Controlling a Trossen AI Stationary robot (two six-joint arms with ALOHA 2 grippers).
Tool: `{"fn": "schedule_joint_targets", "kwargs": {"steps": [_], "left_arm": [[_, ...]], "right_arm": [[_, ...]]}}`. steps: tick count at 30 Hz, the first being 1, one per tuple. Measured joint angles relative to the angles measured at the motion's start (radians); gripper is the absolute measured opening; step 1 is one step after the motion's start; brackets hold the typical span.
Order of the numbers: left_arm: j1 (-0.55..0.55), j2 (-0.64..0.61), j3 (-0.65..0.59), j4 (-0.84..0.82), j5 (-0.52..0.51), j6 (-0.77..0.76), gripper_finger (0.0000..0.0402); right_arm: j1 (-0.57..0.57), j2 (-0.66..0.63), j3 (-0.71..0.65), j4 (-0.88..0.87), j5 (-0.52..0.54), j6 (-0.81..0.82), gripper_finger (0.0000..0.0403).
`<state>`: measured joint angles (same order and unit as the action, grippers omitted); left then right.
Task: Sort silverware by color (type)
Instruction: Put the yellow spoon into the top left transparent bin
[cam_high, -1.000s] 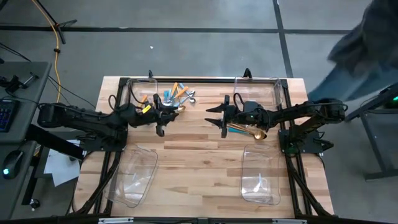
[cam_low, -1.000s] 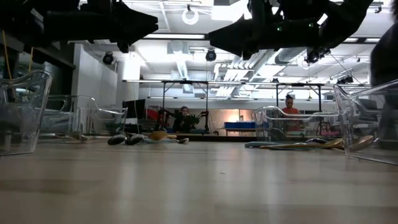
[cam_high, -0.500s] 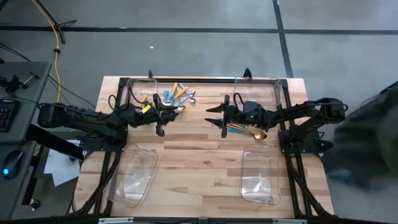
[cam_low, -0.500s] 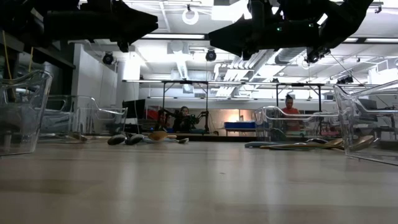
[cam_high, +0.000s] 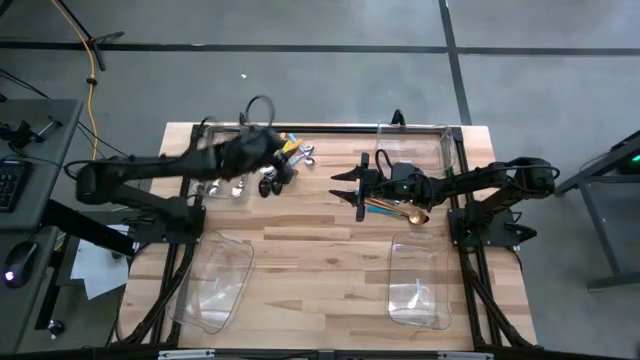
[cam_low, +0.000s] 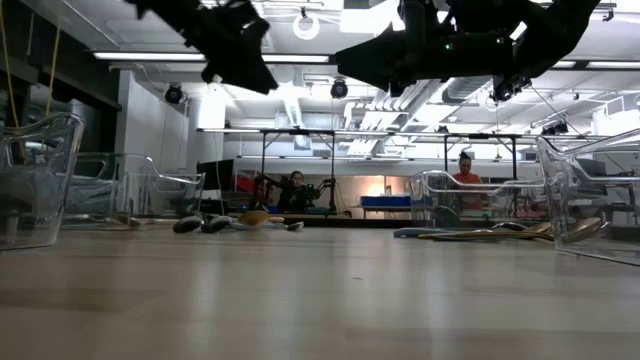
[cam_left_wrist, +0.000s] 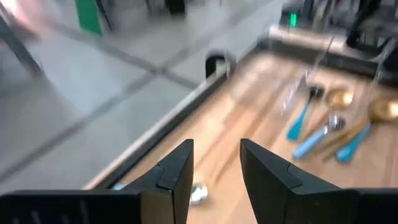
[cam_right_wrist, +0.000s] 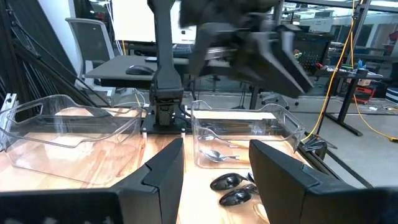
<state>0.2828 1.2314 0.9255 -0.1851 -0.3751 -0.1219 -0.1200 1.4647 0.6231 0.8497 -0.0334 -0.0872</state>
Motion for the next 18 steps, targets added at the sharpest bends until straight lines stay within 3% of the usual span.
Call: {"fn": "schedule_joint_targets", "kwargs": {"steps": [4, 8, 13, 18], "left_arm": [[0.112, 0.146, 0.195, -0.237, 0.081, -0.023, 0.0119], [0.199, 0.287, 0.320, -0.352, 0.133, -0.018, 0.0119], [0.271, 0.451, 0.380, -0.379, 0.217, -0.025, 0.0119], [0.302, 0.588, 0.390, -0.380, 0.217, -0.025, 0.0119]], "right_arm": [[0.000, 0.000, 0.000, 0.000, 0.000, 0.000, 0.0167], [0.000, 0.000, 0.000, 0.000, 0.000, 0.000, 0.0167], [0.000, 0.000, 0.000, 0.000, 0.000, 0.000, 0.0167], [0.000, 0.000, 0.000, 0.000, 0.000, 0.000, 0.0168]]}}
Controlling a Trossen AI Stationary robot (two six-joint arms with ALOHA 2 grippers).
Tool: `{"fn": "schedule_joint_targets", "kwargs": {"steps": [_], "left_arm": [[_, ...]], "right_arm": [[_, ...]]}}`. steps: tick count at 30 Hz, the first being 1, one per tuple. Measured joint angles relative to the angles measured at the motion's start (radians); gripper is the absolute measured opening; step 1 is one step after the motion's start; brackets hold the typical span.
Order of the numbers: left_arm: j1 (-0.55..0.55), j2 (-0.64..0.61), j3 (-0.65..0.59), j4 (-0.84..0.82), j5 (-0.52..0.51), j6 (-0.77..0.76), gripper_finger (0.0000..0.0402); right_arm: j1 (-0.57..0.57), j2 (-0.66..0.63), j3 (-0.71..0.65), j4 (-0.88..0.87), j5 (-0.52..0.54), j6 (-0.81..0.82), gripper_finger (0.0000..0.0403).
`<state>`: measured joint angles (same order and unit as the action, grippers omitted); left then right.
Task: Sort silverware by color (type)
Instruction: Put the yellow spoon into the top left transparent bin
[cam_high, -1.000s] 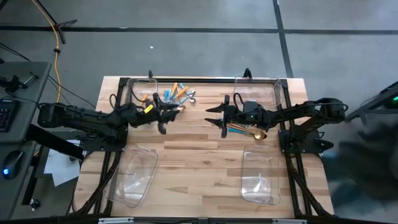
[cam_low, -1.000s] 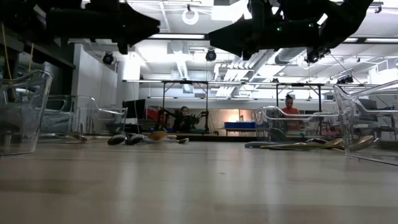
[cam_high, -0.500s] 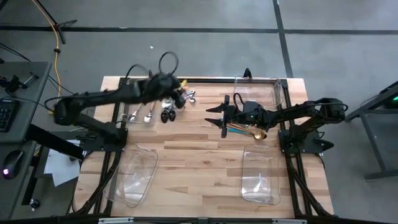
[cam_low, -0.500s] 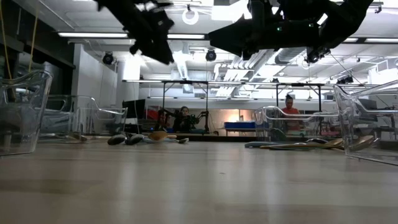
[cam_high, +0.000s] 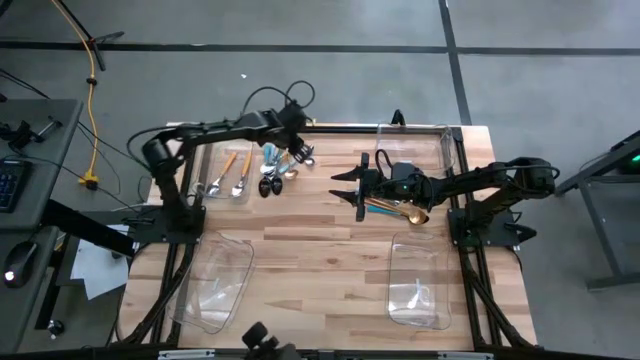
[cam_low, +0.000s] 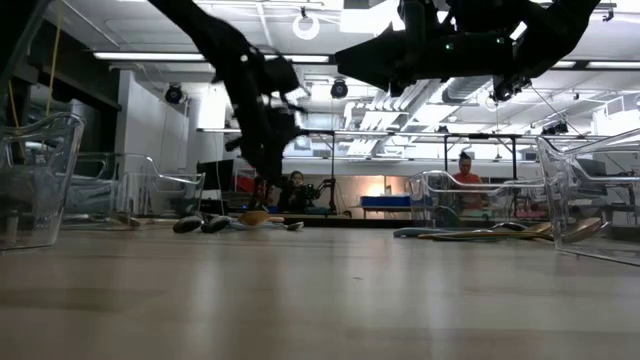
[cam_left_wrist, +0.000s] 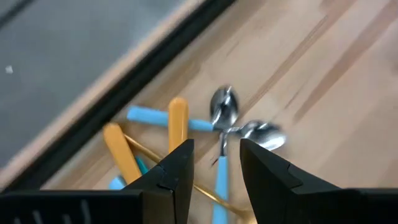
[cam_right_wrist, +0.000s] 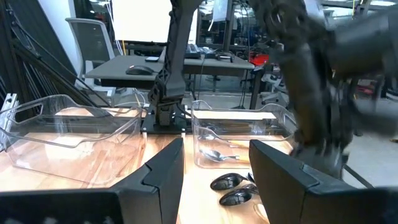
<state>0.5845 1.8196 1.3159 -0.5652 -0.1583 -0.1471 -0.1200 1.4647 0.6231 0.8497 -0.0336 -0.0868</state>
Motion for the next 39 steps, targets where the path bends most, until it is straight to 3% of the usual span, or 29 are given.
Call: {"fn": "schedule_joint_targets", "kwargs": {"steps": [6, 12, 18, 23, 39], "left_arm": [[0.025, 0.105, 0.000, 0.002, -0.011, -0.008, 0.0119], [0.045, 0.136, 0.000, 0.003, -0.097, -0.017, 0.0119], [0.062, 0.136, 0.000, 0.006, -0.055, -0.014, 0.0119], [0.076, 0.144, 0.000, 0.005, 0.041, -0.017, 0.0119], [0.076, 0.183, 0.000, 0.015, -0.035, -0.008, 0.0114]], "right_arm": [[0.000, 0.000, 0.000, 0.000, 0.000, 0.000, 0.0168], [0.000, 0.000, 0.000, 0.000, 0.000, 0.000, 0.0168], [0.000, 0.000, 0.000, 0.000, 0.000, 0.000, 0.0167], [0.000, 0.000, 0.000, 0.000, 0.000, 0.001, 0.0167], [0.000, 0.000, 0.000, -0.001, 0.000, 0.019, 0.0168]]}}
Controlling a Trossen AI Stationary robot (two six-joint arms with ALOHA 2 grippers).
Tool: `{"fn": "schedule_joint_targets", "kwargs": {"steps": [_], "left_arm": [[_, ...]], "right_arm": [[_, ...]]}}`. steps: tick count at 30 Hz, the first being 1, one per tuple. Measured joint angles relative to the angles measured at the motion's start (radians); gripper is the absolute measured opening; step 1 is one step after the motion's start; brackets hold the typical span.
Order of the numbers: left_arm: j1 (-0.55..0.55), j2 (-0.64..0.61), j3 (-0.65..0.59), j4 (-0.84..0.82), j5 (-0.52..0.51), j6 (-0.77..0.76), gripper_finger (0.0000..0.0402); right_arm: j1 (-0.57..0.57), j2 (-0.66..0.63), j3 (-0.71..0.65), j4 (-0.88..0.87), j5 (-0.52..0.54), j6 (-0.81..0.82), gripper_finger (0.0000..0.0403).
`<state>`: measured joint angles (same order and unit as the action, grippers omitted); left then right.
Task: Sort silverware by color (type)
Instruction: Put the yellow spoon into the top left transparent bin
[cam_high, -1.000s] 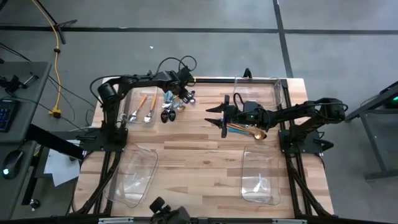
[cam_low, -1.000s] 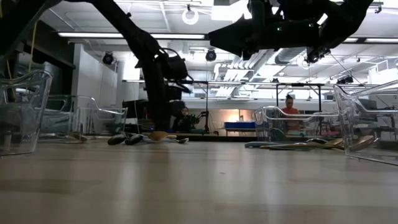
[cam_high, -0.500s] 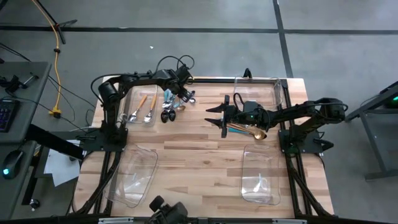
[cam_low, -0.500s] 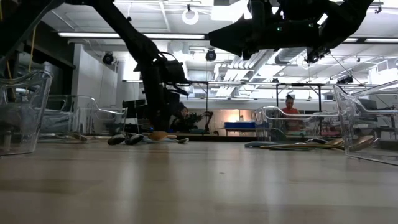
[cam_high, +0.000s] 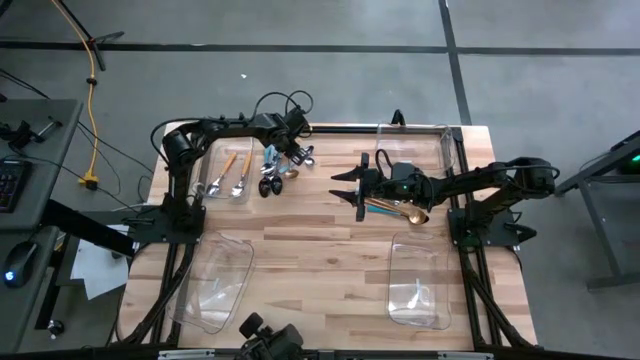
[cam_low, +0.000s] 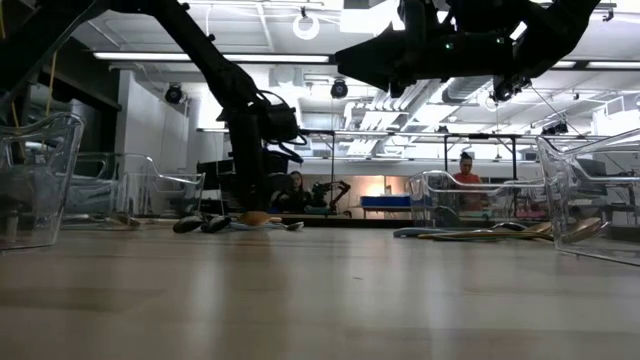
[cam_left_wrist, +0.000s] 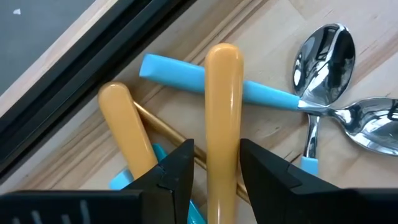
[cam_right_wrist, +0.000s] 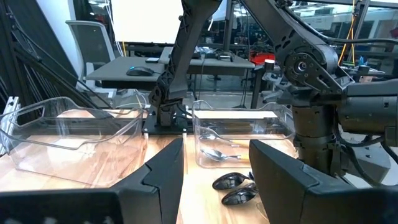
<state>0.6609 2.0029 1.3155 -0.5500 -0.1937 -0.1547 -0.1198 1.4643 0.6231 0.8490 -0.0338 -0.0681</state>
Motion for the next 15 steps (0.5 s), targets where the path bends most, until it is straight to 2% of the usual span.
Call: {"fn": "schedule_joint_targets", "kwargs": {"steps": [8, 15], "left_arm": [[0.000, 0.000, 0.000, 0.005, -0.006, 0.000, 0.0035], [0.000, 0.000, 0.000, 0.005, -0.007, 0.000, 0.0035]], "right_arm": [[0.000, 0.000, 0.000, 0.000, 0.000, 0.000, 0.0168], [0.000, 0.000, 0.000, 0.000, 0.000, 0.000, 0.0168]]}}
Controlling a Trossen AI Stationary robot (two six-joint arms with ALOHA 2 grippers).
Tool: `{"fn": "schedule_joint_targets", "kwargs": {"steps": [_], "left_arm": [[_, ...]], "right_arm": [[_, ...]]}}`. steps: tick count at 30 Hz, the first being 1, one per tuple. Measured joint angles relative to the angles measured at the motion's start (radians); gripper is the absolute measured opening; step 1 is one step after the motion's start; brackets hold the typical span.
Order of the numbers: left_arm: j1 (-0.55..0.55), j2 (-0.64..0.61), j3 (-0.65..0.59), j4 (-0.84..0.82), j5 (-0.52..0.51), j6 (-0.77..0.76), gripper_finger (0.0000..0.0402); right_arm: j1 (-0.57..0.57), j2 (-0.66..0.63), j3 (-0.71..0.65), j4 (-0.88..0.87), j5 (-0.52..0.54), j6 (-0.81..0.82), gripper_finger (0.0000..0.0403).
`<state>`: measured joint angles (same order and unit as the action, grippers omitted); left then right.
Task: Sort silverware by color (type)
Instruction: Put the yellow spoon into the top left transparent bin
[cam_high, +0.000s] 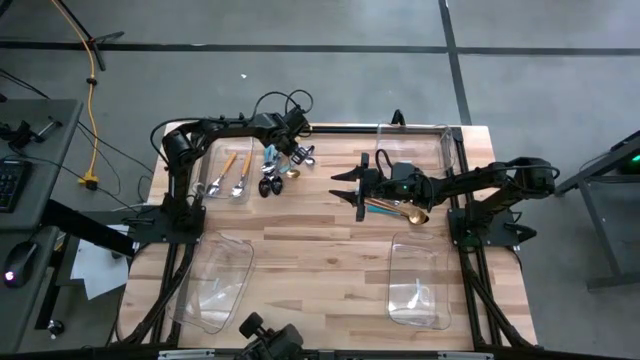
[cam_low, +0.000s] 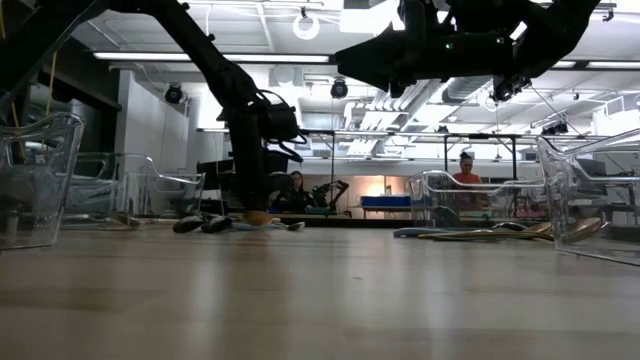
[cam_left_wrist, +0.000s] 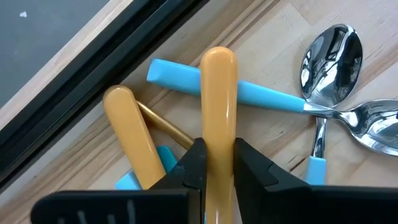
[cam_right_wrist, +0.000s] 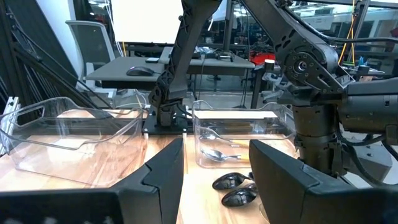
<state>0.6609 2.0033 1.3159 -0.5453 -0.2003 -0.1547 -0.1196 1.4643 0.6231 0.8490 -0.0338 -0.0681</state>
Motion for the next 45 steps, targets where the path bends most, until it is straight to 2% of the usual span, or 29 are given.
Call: {"fn": "schedule_joint_targets", "kwargs": {"steps": [7, 15, 18, 23, 29, 33, 38, 42, 45], "left_arm": [[0.000, -0.040, -0.003, -0.017, 0.010, 0.000, 0.0035], [-0.017, -0.209, -0.002, -0.008, 0.013, 0.008, 0.0035], [-0.049, -0.286, -0.023, 0.061, 0.055, 0.034, 0.0035], [-0.131, -0.431, -0.142, 0.272, 0.161, 0.061, 0.0035], [-0.269, -0.621, -0.403, 0.567, 0.172, 0.057, 0.0035], [-0.365, -0.741, -0.616, 0.882, 0.172, 0.046, 0.0035], [-0.460, -0.833, -0.839, 1.269, 0.169, 0.070, 0.0035], [-0.501, -0.867, -0.933, 1.416, 0.166, 0.101, 0.0035], [-0.517, -0.878, -0.955, 1.435, 0.165, 0.139, 0.0035]], "right_arm": [[0.000, 0.000, 0.000, 0.000, 0.000, 0.000, 0.0167], [0.000, 0.000, 0.000, 0.000, 0.000, 0.000, 0.0168], [0.000, 0.000, 0.000, 0.000, 0.000, -0.001, 0.0168], [0.000, 0.000, 0.000, -0.001, 0.000, -0.003, 0.0168], [0.000, 0.000, 0.000, -0.007, 0.000, -0.003, 0.0168], [0.000, 0.000, 0.000, -0.007, 0.000, -0.011, 0.0168], [0.001, 0.000, 0.000, -0.007, 0.000, -0.010, 0.0168], [0.002, 0.000, 0.000, 0.012, -0.001, -0.011, 0.0168], [0.002, 0.000, 0.000, 0.022, -0.001, -0.011, 0.0167]]}}
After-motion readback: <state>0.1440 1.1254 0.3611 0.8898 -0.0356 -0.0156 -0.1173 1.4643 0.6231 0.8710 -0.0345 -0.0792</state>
